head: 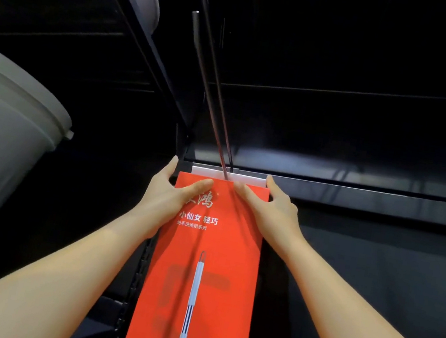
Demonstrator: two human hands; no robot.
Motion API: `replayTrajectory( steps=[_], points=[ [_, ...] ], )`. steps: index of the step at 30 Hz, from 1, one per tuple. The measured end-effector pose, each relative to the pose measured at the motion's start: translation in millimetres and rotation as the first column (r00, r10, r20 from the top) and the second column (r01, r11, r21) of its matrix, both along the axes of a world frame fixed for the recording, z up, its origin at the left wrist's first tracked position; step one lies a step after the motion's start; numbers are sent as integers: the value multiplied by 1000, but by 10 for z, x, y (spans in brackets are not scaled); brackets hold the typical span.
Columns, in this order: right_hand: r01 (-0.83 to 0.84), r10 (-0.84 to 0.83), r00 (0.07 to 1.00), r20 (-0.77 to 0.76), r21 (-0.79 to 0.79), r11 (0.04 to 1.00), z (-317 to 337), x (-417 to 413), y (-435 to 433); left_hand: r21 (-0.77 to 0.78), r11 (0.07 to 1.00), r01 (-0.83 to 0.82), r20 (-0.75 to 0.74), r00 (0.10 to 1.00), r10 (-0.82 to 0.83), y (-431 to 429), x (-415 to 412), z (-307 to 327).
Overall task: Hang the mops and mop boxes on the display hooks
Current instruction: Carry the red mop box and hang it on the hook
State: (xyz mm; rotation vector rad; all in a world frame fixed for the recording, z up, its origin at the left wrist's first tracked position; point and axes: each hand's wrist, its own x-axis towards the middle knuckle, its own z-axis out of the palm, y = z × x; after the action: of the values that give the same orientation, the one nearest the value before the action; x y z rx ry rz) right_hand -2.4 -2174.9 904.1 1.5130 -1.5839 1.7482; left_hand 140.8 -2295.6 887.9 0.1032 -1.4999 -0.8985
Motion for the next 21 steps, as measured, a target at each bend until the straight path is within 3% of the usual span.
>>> replayTrajectory(
  steps=[5, 9, 11, 14, 16, 18, 20, 21],
  points=[
    [-14, 14, 999, 46, -6, 1000, -56, 5, -31, 49, 999, 3, 16, 1000, -3, -20, -35, -39],
    [44, -45, 993, 105, 13, 999, -158, 86, -33, 98, 990, -104, 23, 995, 102, 52, -41, -160],
    [135, -138, 987, 82, 42, 990, -221, 151, 2, 127, 977, -171, 60, 984, 165, 39, -6, -209],
    [361, -360, 932, -28, 130, 924, -351, 282, 117, 69, 914, -400, 198, 903, 381, 90, 133, -296],
    [478, -465, 878, -111, 214, 852, -457, 367, 254, -11, 833, -554, 333, 783, 525, 200, 274, -356],
    [590, -548, 807, -219, 325, 739, -574, 430, 454, -175, 717, -675, 495, 569, 656, 340, 425, -429],
    [731, -619, 681, -390, 413, 544, -689, 460, 722, -426, 590, -686, 569, 304, 764, 464, 548, -544],
    [790, -632, 611, -477, 429, 439, -746, 470, 884, -529, 541, -653, 554, 217, 804, 530, 587, -612]
  ],
)
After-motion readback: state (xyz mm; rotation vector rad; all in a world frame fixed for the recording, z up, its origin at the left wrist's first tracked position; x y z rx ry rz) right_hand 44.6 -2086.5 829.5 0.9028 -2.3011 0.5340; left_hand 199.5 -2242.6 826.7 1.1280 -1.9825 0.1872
